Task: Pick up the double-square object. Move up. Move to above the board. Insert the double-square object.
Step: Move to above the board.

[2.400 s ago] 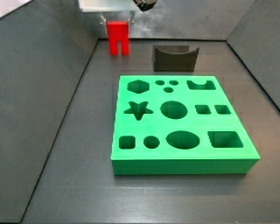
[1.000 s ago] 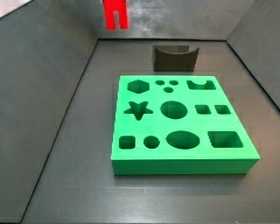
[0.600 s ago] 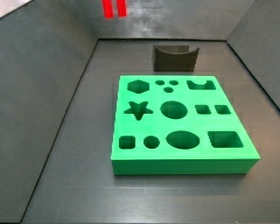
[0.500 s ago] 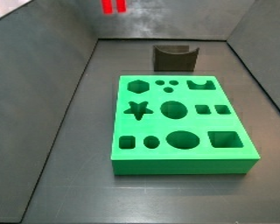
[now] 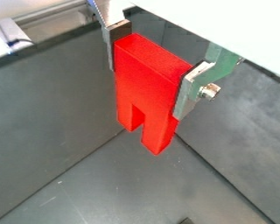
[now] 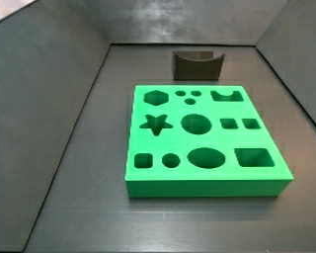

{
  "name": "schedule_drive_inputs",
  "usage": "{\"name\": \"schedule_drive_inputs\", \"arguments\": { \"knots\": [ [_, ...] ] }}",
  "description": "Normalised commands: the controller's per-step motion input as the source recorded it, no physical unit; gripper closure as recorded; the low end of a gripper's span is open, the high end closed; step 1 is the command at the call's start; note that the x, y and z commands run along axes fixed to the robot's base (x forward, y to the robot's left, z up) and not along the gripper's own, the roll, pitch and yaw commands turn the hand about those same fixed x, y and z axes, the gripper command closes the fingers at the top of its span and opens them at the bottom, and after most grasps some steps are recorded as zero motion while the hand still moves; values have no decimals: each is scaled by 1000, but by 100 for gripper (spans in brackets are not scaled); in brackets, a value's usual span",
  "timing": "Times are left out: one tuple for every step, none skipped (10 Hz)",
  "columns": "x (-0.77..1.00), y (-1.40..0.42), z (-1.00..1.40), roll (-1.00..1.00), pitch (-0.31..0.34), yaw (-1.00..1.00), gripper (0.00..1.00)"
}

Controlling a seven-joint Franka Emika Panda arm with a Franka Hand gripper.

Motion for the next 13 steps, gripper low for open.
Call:
{"name": "schedule_drive_inputs", "arguments": {
  "knots": [
    [-16,-40,939,65,85,24,100],
    [-5,-28,733,68,86,28,100],
    [-2,-13,526,67,88,28,100],
    [-1,-8,369,63,84,27,100],
    [0,-6,266,62,82,26,100],
    [238,-1000,-40,5,591,-345,100],
    [246,-1000,-46,13,549,-294,100],
    [259,-1000,-42,-15,463,-165,100],
    [268,-1000,-41,-69,360,-95,100],
    [270,-1000,-40,-39,263,-49,100],
    [269,-1000,-36,-13,169,-17,100],
    [275,-1000,-34,-13,129,-6,100],
    [280,-1000,-34,-10,118,-2,100]
  ]
}}
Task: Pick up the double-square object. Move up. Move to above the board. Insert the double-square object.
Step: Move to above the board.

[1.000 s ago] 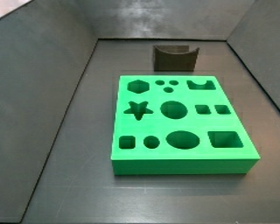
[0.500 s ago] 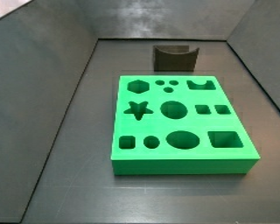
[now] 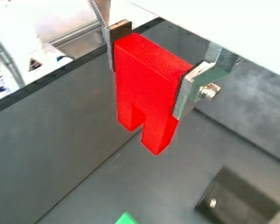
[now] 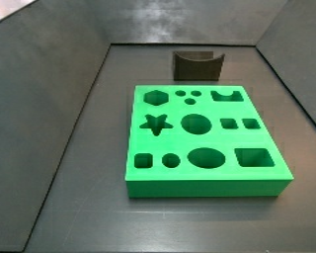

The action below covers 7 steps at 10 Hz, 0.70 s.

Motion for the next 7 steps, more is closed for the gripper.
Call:
{"name": "schedule_drive_inputs", "arguments": {
  "knots": [
    [296,-1000,-31,-1,106,5,100],
    [307,-1000,-29,-1,100,7,100],
    [318,-1000,-26,-8,97,8,100],
    [329,-1000,-20,-3,92,8,100],
    [347,-1000,-18,4,93,8,100],
    [364,-1000,-19,10,96,9,100],
    [284,-693,0,13,99,10,100]
  ]
}}
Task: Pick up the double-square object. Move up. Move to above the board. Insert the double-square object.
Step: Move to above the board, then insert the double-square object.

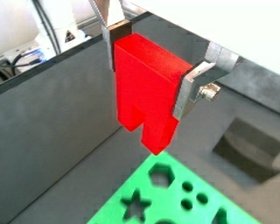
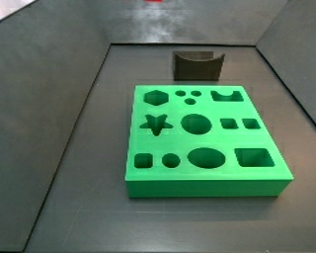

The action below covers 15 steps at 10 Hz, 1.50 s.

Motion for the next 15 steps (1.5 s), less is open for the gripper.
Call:
{"name": "schedule_drive_inputs", "arguments": {
  "knots": [
    [200,-449,10,25,100,10,100],
    [115,-205,20,40,92,10,100],
    [0,0,0,0,-7,0,100],
    [0,0,-26,9,-13,0,100],
    [0,0,-40,14,-20,9,100],
    [0,0,-40,13,-20,6,100],
    [23,0,0,0,0,0,100],
    [171,-34,-91,69,-21,0,100],
    [354,-31,-169,143,-29,0,100],
    [529,0,-194,214,0,0,100],
    [666,0,-214,256,0,14,100],
    [740,-37,-217,297,0,20,100],
    [863,-77,-274,314,0,43,100],
    [1000,-154,-306,236,0,0,100],
    [1000,-163,-331,174,0,0,100]
  ]
}}
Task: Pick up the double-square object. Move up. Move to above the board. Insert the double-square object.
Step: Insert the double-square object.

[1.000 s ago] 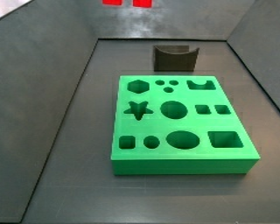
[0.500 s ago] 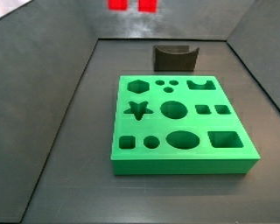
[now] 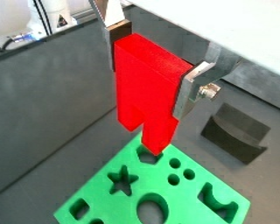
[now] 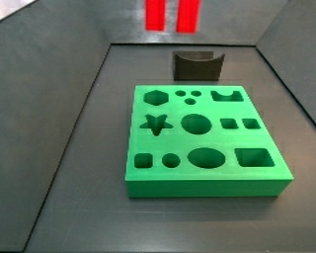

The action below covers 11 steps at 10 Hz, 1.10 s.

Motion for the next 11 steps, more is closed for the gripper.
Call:
{"name": "schedule_drive_inputs", "arguments": {
  "knots": [
    [1000,-171,-334,147,0,0,100],
    [1000,-114,-306,110,-1,0,100],
    [1000,-80,-283,81,-4,0,100],
    [1000,-37,-251,30,-34,0,100],
    [1000,-23,-226,13,-40,0,100],
    [1000,-23,-223,10,-43,0,100],
    [1000,-20,-229,13,-39,0,100],
    [1000,-11,-240,14,-29,0,100],
    [1000,-9,-240,14,-29,0,100],
    [1000,-14,-240,20,-29,0,100],
    [1000,-23,-229,26,-34,0,100]
  ]
}}
